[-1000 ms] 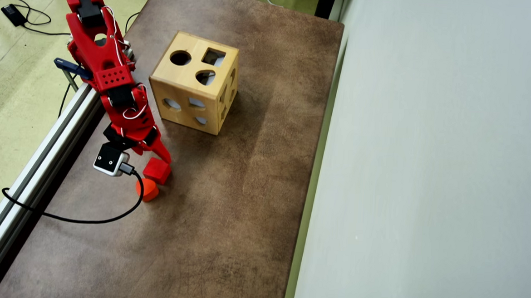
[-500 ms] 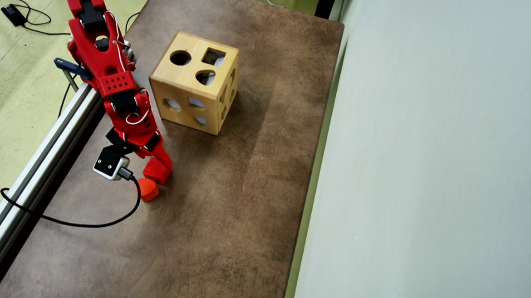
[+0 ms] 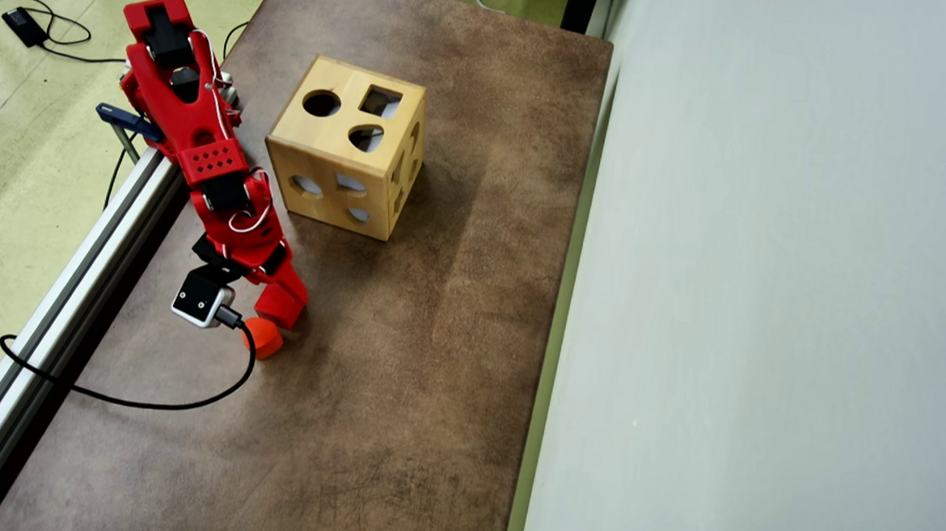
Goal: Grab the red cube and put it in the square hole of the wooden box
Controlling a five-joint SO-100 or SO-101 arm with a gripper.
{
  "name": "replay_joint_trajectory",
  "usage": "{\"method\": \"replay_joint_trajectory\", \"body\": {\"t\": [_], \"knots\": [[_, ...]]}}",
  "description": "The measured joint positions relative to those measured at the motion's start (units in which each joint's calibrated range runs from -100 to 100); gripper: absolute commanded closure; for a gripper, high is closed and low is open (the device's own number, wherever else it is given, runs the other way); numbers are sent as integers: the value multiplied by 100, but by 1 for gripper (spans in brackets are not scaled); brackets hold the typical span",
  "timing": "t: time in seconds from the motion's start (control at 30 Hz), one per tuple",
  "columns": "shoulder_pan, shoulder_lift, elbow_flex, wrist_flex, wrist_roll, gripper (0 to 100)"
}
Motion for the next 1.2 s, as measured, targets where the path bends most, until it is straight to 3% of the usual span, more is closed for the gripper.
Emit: {"method": "replay_joint_trajectory", "body": {"t": [0.33, 1.2], "knots": [[0, 525, -686, 0, 0, 67], [0, 839, -731, 0, 5, 67]]}}
